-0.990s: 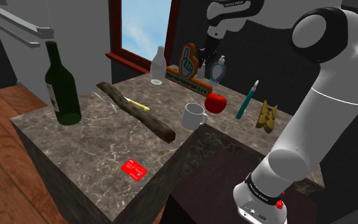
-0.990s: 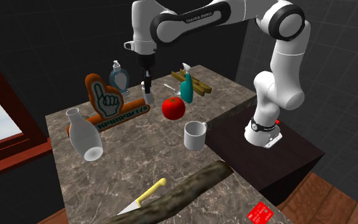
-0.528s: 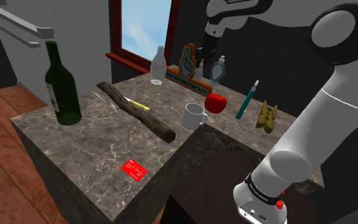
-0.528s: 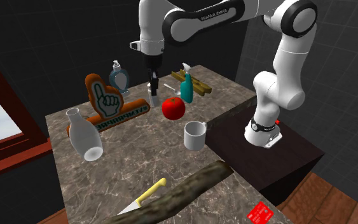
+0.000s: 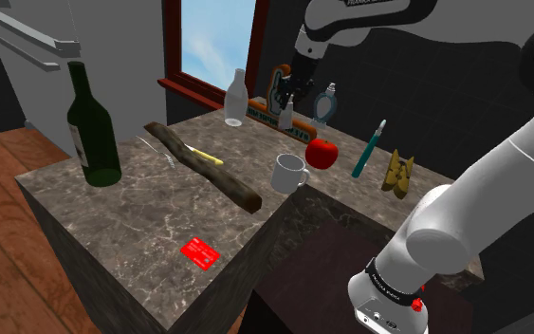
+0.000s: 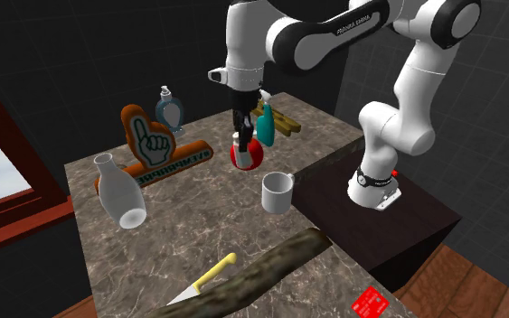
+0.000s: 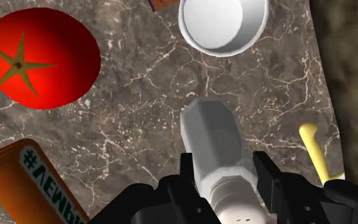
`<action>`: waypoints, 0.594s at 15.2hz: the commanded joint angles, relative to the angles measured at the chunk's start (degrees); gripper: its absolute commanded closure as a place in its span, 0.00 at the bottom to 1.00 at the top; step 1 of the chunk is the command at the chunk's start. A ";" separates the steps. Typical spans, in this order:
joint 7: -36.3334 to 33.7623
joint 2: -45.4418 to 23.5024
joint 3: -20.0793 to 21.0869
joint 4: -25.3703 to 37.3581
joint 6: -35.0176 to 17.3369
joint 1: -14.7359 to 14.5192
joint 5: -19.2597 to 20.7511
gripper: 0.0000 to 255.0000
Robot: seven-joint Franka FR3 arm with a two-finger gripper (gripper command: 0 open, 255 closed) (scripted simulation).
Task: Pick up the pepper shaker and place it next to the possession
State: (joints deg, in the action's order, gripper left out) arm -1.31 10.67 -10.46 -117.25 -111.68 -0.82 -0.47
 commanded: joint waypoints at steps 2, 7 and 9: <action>-4.11 2.76 2.43 -2.91 -0.27 -1.44 0.32 1.00; -11.09 6.66 6.95 -6.90 -0.47 -4.00 0.13 1.00; -13.88 7.83 8.82 -8.04 -0.48 -5.05 -0.15 1.00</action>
State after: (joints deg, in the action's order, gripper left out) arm -13.47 18.24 -2.73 -125.03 -112.11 -5.25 -0.45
